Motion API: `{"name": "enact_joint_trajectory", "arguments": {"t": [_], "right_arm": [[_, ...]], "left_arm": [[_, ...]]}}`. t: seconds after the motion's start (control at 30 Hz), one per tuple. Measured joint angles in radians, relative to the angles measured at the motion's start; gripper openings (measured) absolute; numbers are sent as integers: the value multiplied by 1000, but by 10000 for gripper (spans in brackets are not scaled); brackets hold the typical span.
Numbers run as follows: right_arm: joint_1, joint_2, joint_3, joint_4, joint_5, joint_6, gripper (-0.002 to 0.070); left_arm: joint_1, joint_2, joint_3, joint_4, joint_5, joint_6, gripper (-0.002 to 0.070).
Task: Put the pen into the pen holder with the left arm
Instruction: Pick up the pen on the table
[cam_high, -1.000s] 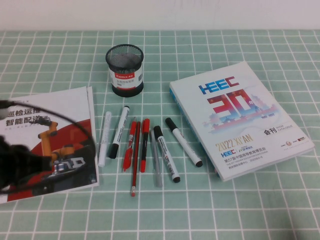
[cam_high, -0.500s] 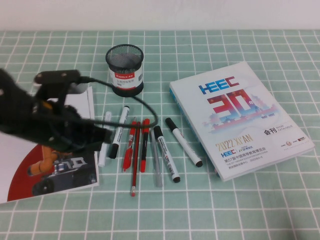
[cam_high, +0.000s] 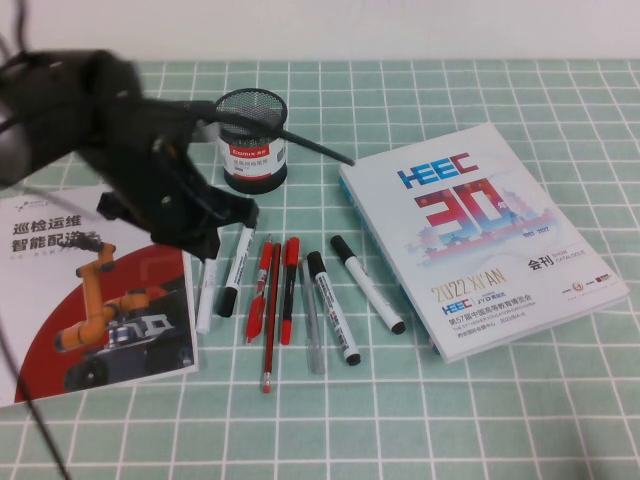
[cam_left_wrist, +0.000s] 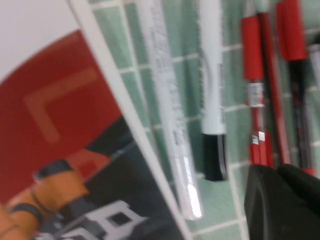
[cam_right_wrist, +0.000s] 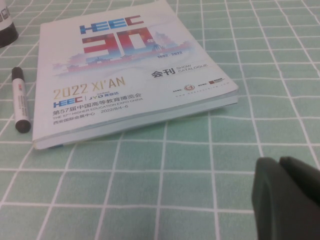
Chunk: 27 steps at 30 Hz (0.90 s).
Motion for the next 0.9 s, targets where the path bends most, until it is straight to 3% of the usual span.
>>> {"name": "enact_joint_trajectory", "arguments": {"t": [0.2,0.53,0.63,0.77,0.9], "right_arm": [[0,0,0,0,0,0,-20],[0,0,0,0,0,0,-20],[0,0,0,0,0,0,-20],[0,0,0,0,0,0,-20],[0,0,0,0,0,0,-20]], "left_arm": [[-48,101,-139,145,76,-85,-3],[-51,204,-169,175,69,-18,27],[-51,221,-169,175,46,5,94],[-51,224,-173,175,29,12,249],[-49,224,-179,196,29,-52,356]]}}
